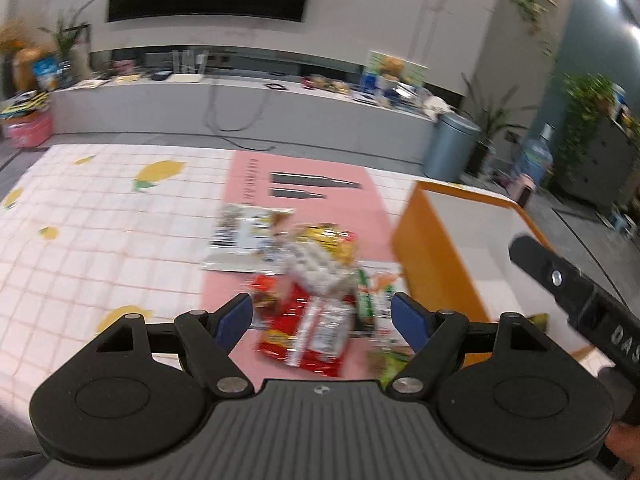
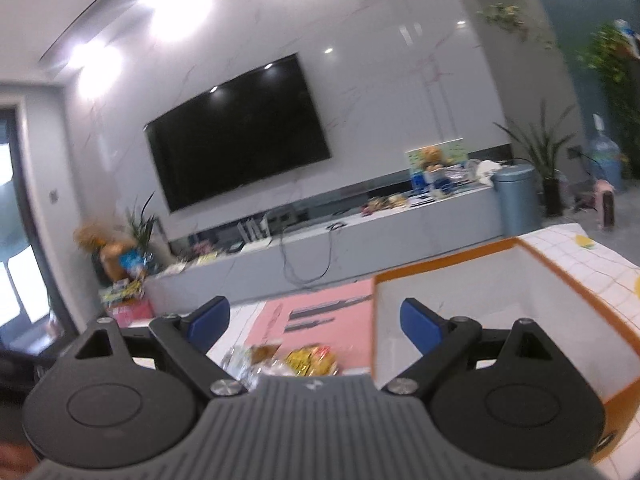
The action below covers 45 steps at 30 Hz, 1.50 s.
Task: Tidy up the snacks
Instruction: 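Move both tools back from the box to the snack pile, then grasp the green-and-clear snack bag with the right tool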
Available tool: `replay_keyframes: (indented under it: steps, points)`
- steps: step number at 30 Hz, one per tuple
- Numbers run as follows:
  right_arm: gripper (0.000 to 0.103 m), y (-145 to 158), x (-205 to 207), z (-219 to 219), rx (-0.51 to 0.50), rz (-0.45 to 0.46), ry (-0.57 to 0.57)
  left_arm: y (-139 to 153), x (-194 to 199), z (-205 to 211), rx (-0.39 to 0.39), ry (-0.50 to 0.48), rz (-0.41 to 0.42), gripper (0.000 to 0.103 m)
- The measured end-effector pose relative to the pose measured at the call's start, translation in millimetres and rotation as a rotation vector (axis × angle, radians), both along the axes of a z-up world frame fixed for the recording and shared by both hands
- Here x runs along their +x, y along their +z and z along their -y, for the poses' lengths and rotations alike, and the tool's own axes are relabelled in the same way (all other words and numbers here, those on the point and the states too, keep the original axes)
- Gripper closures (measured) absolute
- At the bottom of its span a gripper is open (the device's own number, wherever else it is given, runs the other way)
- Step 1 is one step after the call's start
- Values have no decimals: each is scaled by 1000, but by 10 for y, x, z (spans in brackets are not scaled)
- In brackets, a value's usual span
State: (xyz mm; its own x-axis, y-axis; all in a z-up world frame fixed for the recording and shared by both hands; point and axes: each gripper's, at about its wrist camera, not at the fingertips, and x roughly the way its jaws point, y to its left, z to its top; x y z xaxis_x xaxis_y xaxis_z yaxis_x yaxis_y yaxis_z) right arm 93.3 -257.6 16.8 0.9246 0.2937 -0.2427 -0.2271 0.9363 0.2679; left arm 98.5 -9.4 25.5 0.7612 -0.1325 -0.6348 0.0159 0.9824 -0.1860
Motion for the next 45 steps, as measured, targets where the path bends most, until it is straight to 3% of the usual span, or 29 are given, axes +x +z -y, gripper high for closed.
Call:
replay_keyframes:
  steps: [5, 10, 12, 14, 16, 19, 23, 28, 30, 33, 40, 42, 44, 45]
  points:
    - [20, -136, 3, -241, -70, -22, 53, -134, -38, -301, -7, 52, 4, 11]
    - [25, -344, -30, -536, -169, -107, 88, -317, -57, -401, -4, 69, -1, 11]
    - [33, -457, -57, -652, -255, -142, 88, -402, -75, -445, -10, 77, -15, 11]
    - [49, -550, -41, -735, -338, -178, 69, -477, -68, -476, -21, 86, -35, 11]
    - [54, -640, -27, -787, -388, -193, 59, -537, -53, -492, -27, 85, -58, 11]
    - [53, -747, 5, -856, -413, -226, 51, -591, -37, -486, -20, 78, -78, 11]
    - [45, -910, 57, -953, -418, -278, -21, -618, -54, -499, -27, 77, -88, 11]
    - [42, -1102, 181, -967, -354, -368, -104, -628, -54, -481, -40, 75, -105, 11]
    - [36, -1174, 234, -1000, -347, -373, -118, -638, -46, -465, -38, 72, -112, 11]
    - [24, -1262, 288, -1105, -416, -358, -136, -655, -53, -451, -33, 69, -117, 11]
    - [25, -1341, 333, -1141, -470, -353, -161, -645, -64, -413, 15, 71, -98, 11]
    - [30, -1334, 325, -1127, -464, -354, -159, -649, -64, -427, 9, 78, -100, 11]
    - [42, -1320, 307, -1127, -465, -353, -155, -657, -56, -452, -1, 86, -107, 11]
    - [42, -1313, 296, -1135, -468, -355, -144, -660, -54, -463, -5, 90, -110, 11]
